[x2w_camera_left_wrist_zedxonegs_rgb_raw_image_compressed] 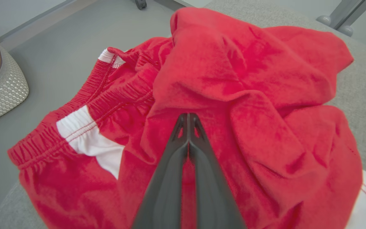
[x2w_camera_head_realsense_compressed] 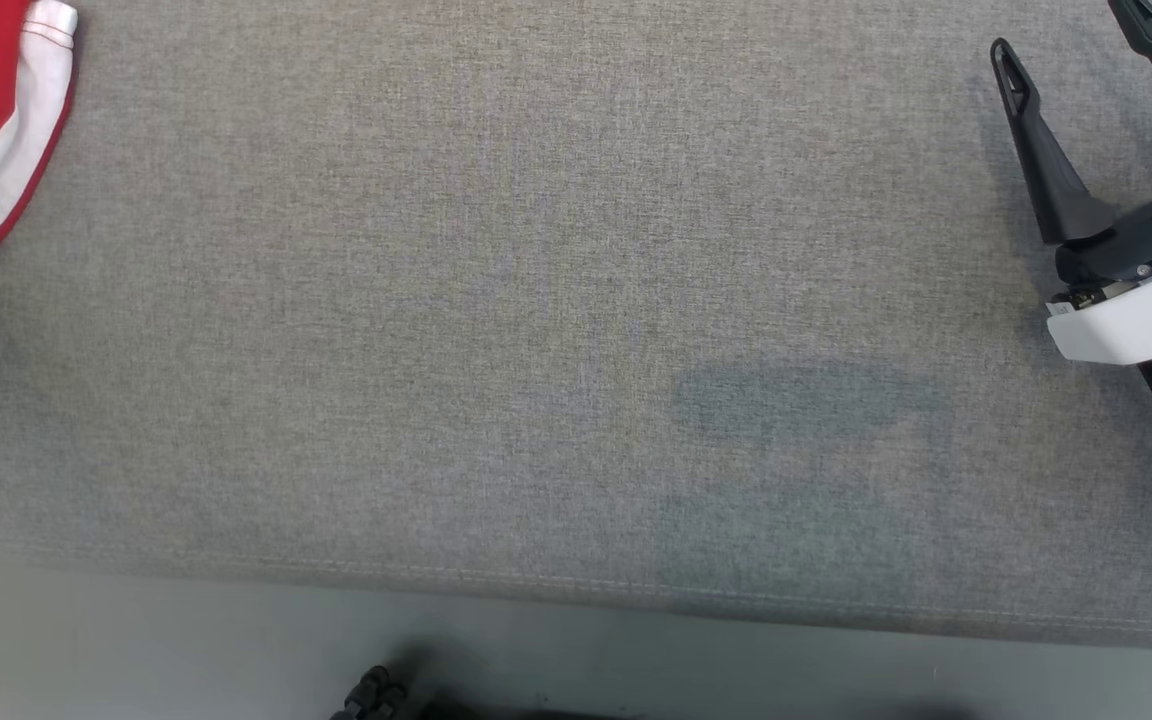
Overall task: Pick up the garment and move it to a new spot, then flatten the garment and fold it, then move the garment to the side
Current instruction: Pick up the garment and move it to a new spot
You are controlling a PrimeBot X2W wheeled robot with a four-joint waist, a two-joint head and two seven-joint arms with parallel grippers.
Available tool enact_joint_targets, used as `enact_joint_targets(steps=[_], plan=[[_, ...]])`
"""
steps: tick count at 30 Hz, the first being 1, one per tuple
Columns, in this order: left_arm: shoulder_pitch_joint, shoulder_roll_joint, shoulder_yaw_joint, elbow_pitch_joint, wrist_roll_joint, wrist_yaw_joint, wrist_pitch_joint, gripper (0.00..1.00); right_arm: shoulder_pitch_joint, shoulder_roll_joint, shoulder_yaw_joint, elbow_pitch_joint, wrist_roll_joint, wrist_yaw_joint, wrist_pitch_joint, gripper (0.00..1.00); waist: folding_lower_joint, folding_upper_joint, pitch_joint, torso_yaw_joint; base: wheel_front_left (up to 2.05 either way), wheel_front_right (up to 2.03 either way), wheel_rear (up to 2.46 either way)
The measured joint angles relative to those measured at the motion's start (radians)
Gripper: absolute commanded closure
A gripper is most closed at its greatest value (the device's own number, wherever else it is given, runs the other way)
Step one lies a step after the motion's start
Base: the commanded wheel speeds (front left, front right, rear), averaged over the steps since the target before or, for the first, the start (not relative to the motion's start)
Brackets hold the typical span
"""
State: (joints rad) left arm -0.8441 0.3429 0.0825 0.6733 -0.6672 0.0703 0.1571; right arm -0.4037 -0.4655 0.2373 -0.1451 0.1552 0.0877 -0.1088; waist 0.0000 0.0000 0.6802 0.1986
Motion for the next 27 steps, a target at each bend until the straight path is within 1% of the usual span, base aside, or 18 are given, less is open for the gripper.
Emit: enact_joint_targets(steps=[7, 17, 23, 25, 27], plan=[[-0.029, 0.000, 0.001, 0.034, -0.001, -0.019, -0.028, 1.00, 0.000, 0.000, 0.000, -0.001, 0.000, 0.000, 0.000, 0.00, 0.0000, 0.0000, -0.001, 0.004, 0.00, 0.00, 0.00], [-0.081, 0.020, 0.032, 0.068, -0.004, -0.046, -0.117, 1.00, 0.000, 0.000, -0.002, -0.001, 0.000, -0.001, 0.000, 0.00, 0.0000, 0.0000, -0.006, 0.007, 0.00, 0.00, 0.00], [-0.105, 0.022, 0.029, 0.072, -0.007, -0.087, -0.160, 1.00, 0.000, 0.000, -0.005, -0.001, 0.000, -0.003, 0.000, 0.00, 0.0000, 0.0000, -0.012, 0.010, 0.00, 0.00, 0.00], [-0.106, 0.021, 0.029, 0.073, -0.007, -0.090, -0.169, 1.00, 0.000, -0.001, -0.006, -0.001, 0.000, -0.003, 0.000, 0.00, 0.0000, 0.0000, -0.013, 0.011, 0.00, 0.00, 0.00], [-0.111, 0.020, 0.014, 0.074, -0.007, -0.111, -0.181, 1.00, 0.001, -0.004, -0.014, -0.001, 0.000, -0.011, 0.000, 0.00, 0.0000, 0.0000, -0.016, 0.015, 0.00, 0.00, 0.00]])
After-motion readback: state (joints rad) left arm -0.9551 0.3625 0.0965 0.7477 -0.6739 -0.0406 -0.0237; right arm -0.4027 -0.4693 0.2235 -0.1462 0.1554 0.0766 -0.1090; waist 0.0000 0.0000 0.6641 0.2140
